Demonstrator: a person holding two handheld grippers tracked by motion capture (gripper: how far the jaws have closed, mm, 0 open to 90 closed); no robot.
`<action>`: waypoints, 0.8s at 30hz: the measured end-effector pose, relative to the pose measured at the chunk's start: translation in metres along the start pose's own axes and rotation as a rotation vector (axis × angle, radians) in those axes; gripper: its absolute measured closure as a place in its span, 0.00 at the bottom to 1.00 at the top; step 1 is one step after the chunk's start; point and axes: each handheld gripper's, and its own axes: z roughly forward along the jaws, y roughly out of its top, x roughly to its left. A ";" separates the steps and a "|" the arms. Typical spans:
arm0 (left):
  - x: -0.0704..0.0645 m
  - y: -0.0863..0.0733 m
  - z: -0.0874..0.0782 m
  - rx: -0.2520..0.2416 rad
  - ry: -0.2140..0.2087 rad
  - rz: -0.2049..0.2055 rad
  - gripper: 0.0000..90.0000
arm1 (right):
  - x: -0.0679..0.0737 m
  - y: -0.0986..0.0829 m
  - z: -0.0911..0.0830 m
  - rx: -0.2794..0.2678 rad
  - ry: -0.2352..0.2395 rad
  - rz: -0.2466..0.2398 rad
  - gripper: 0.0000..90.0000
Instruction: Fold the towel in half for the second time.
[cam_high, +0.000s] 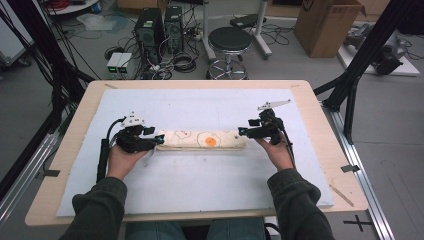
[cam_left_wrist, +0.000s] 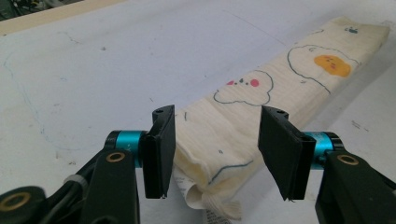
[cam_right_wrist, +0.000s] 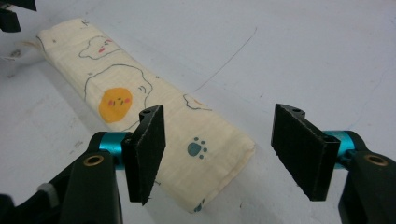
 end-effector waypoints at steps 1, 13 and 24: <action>0.000 0.000 -0.001 0.001 -0.006 0.001 0.51 | 0.000 0.000 -0.001 -0.005 0.007 0.001 0.38; -0.004 0.000 -0.014 -0.012 -0.018 0.011 0.45 | 0.001 -0.004 -0.012 -0.024 0.000 0.007 0.29; 0.000 -0.013 -0.028 -0.009 0.004 0.009 0.39 | -0.001 -0.014 -0.022 -0.030 -0.006 0.011 0.24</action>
